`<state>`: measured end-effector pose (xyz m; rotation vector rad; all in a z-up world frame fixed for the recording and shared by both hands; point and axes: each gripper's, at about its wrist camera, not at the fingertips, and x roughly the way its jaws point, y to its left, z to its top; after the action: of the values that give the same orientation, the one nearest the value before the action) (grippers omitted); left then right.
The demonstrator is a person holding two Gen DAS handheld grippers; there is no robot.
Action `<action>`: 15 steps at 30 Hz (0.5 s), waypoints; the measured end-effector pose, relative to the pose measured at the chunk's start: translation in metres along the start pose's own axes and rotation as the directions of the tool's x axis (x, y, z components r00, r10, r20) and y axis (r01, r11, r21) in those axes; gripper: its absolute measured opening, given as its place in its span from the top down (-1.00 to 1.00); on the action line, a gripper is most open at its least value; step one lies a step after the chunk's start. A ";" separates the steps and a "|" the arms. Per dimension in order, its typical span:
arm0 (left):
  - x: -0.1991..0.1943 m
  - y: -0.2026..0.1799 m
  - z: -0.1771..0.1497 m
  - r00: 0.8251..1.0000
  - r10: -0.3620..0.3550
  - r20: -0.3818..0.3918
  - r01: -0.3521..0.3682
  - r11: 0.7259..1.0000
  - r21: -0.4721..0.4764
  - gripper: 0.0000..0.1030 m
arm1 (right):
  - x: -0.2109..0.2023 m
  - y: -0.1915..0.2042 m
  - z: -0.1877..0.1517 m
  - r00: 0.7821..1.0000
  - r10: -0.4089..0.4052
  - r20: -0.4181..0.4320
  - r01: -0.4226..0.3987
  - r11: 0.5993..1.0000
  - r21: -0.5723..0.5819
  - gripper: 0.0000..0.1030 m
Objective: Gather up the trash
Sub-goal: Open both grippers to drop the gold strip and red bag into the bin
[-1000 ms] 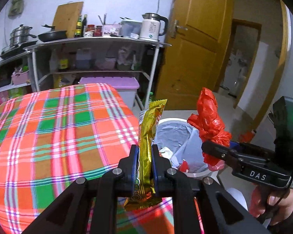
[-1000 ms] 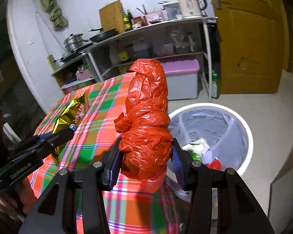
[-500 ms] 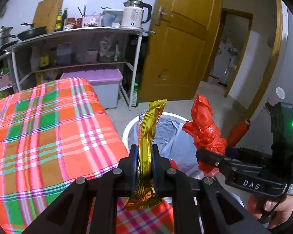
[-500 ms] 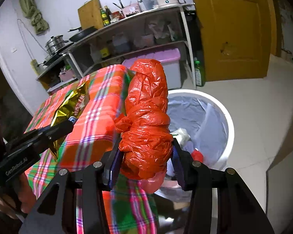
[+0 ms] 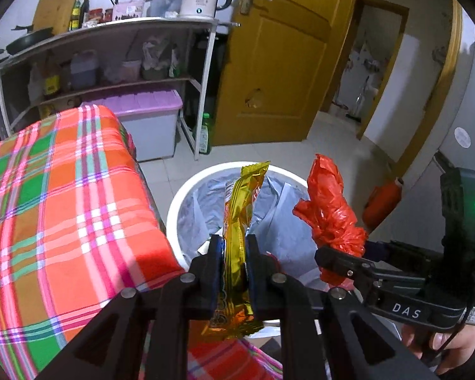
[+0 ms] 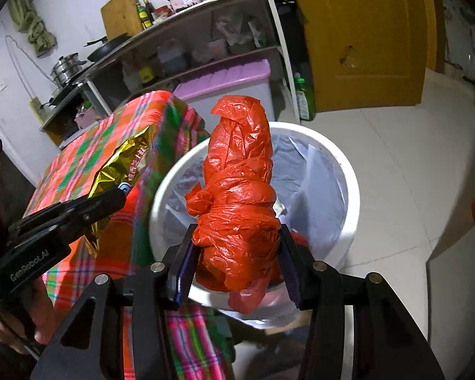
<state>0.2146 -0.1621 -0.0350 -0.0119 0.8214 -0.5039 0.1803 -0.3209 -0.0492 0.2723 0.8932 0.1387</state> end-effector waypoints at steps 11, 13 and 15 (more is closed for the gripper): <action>0.018 0.006 0.001 0.999 -0.011 -0.035 0.010 0.999 -0.034 0.29 | 0.018 -0.017 0.001 0.999 -0.028 -0.021 0.029 0.998 0.048 -0.07; 0.015 0.006 0.000 1.000 -0.011 -0.028 0.010 0.999 -0.036 0.29 | 0.015 -0.017 0.001 1.000 -0.025 -0.012 0.026 0.998 0.049 -0.07; 0.010 0.006 0.000 1.000 -0.010 -0.018 0.009 0.999 -0.038 0.29 | 0.010 -0.016 0.001 1.000 -0.023 -0.002 0.023 0.999 0.046 -0.07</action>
<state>0.2225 -0.1607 -0.0431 -0.0464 0.8492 -0.4982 0.1876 -0.3335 -0.0610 0.3047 0.9014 0.0971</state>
